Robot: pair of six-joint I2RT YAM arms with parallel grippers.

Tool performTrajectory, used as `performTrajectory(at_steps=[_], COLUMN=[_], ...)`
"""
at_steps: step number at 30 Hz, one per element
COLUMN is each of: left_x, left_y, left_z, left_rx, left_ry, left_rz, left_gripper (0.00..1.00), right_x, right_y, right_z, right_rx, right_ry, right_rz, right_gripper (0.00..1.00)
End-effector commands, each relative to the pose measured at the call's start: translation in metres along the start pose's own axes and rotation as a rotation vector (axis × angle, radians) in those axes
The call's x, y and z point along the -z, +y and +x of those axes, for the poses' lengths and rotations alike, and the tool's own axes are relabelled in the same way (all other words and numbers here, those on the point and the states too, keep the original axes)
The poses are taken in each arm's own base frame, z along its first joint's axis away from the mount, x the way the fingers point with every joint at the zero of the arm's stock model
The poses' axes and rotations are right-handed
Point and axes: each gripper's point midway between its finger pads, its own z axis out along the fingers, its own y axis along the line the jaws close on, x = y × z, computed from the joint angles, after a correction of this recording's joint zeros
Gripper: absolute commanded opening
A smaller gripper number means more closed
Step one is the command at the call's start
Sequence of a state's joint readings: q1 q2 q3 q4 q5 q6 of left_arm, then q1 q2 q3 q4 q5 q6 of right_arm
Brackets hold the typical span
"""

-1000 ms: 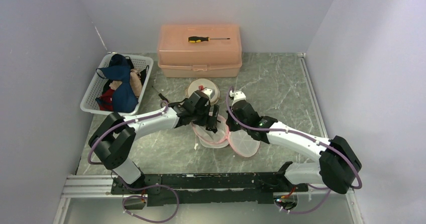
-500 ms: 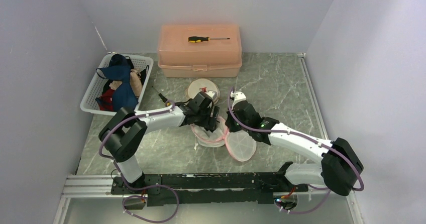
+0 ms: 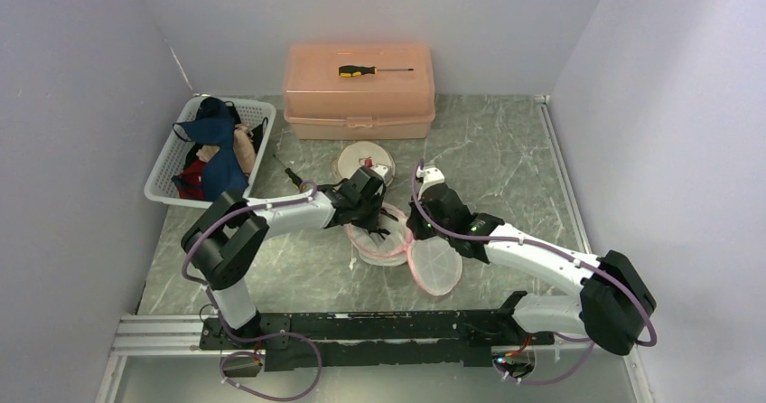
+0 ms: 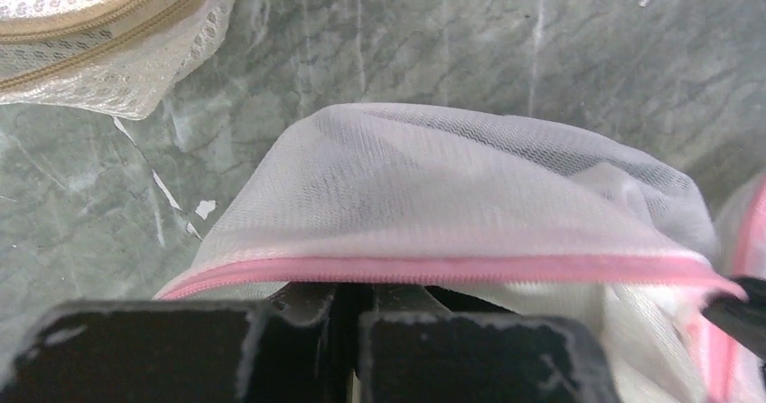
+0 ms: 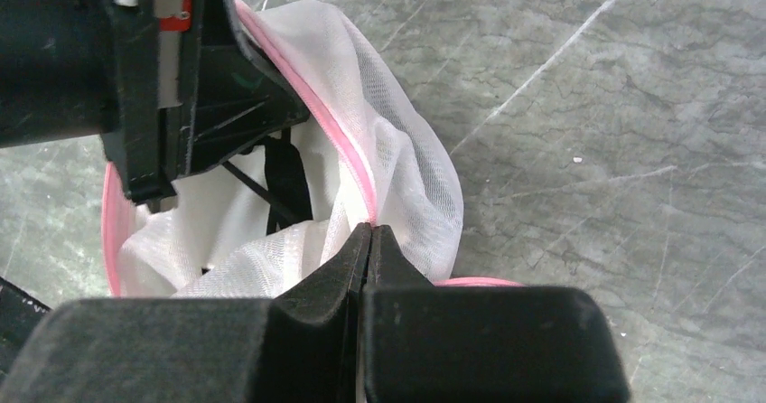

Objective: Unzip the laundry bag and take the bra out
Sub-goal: Pick up the bra from the laundry bag.

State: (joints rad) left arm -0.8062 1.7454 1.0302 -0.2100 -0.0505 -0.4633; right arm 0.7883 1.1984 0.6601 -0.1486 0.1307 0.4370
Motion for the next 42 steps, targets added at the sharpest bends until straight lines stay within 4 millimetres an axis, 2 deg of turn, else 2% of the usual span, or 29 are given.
performTrajectory(at_steps=[1,5,9,15,24,29,34,38,42], left_x=[0.026,0.06,0.089,0.118,0.158,0.17,0.167,0.177,0.197], left_y=[-0.019,-0.037,-0.05,-0.057,-0.083,-0.095,-0.109,-0.118,-0.12], left_z=[-0.012,-0.026,-0.032,-0.034,-0.041,-0.032,-0.017,-0.015,-0.024], left_rx=[-0.031,-0.075,-0.123,-0.157,-0.253,-0.35,-0.441,-0.493,-0.524], left_ry=[-0.05,-0.107,-0.149,-0.203,-0.346,-0.376,-0.345,-0.451,-0.576], left_rz=[0.064,0.148,0.229,0.297,0.497,0.596,0.639,0.681,0.693], left_gripper=[0.03,0.03,0.03,0.03,0.03,0.03,0.03,0.03,0.03], right_x=[0.002,0.005,0.013,0.018,0.017,0.025,0.046,0.037,0.03], right_y=[-0.007,-0.02,-0.028,-0.033,-0.03,-0.024,-0.002,-0.01,-0.02], right_z=[-0.017,-0.022,-0.032,-0.037,-0.032,-0.039,-0.062,-0.056,-0.043], right_rx=[-0.032,-0.101,-0.173,-0.199,-0.211,-0.221,-0.218,-0.213,-0.242], right_ry=[-0.068,-0.101,-0.15,-0.166,-0.137,-0.164,-0.272,-0.214,-0.181], right_rz=[0.038,0.077,0.072,0.071,0.054,0.015,-0.123,-0.07,-0.038], right_gripper=[0.0,0.0,0.0,0.0,0.0,0.0,0.0,0.0,0.0])
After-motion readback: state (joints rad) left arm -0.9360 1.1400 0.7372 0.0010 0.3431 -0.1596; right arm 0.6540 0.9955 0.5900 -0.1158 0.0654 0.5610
